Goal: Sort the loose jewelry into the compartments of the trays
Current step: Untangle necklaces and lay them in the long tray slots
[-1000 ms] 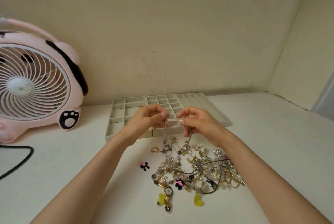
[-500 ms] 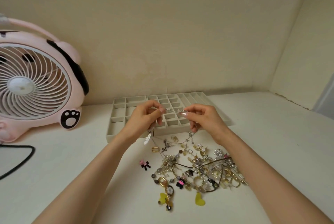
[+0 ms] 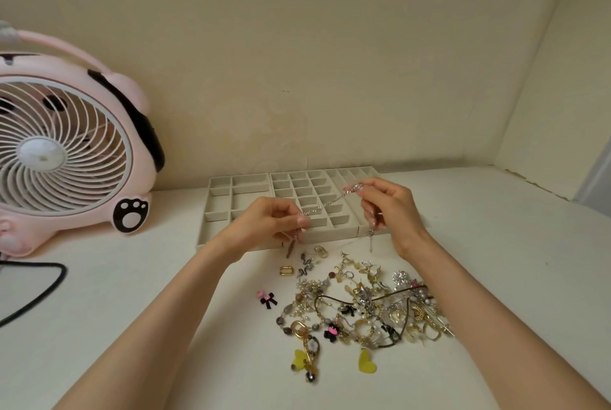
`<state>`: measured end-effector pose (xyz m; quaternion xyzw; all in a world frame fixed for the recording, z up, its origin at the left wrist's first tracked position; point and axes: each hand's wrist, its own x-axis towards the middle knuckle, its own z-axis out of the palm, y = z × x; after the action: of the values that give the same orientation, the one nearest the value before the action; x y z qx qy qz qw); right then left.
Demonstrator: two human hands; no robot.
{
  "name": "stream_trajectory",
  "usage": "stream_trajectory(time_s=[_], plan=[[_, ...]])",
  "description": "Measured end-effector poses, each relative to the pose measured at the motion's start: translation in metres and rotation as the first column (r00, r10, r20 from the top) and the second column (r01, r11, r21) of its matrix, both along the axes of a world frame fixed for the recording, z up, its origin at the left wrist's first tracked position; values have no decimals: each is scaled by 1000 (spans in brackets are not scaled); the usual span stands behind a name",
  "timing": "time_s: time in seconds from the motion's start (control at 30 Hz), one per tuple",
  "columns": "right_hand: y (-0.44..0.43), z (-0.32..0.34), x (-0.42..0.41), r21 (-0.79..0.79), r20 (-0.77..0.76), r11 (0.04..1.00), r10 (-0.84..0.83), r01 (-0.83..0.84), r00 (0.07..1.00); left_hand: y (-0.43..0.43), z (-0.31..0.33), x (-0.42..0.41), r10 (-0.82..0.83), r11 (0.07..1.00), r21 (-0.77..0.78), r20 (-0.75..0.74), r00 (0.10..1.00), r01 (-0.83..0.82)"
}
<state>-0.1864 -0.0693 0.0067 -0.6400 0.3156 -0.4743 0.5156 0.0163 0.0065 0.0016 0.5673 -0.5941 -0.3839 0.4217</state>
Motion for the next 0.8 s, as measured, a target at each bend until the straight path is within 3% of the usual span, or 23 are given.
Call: stream_trajectory(time_s=[0.2,0.4,0.7,0.8], plan=[[-7,-4,-6,23,-137,998,61,-58,989,4,4,-3,4,1000,-21,-128,992,-7],[-8,-8,-5,50,-131,995,94,-88,987,3,2,-2,20,1000,2,-140,990,-20],[-10,-9,-4,26,-160,999,-14,18,987,0,-2,-3,61,997,40,81,995,-64],[-9,-9,-6,13,-216,999,46,-44,975,1,0,0,12,999,43,53,999,-14]])
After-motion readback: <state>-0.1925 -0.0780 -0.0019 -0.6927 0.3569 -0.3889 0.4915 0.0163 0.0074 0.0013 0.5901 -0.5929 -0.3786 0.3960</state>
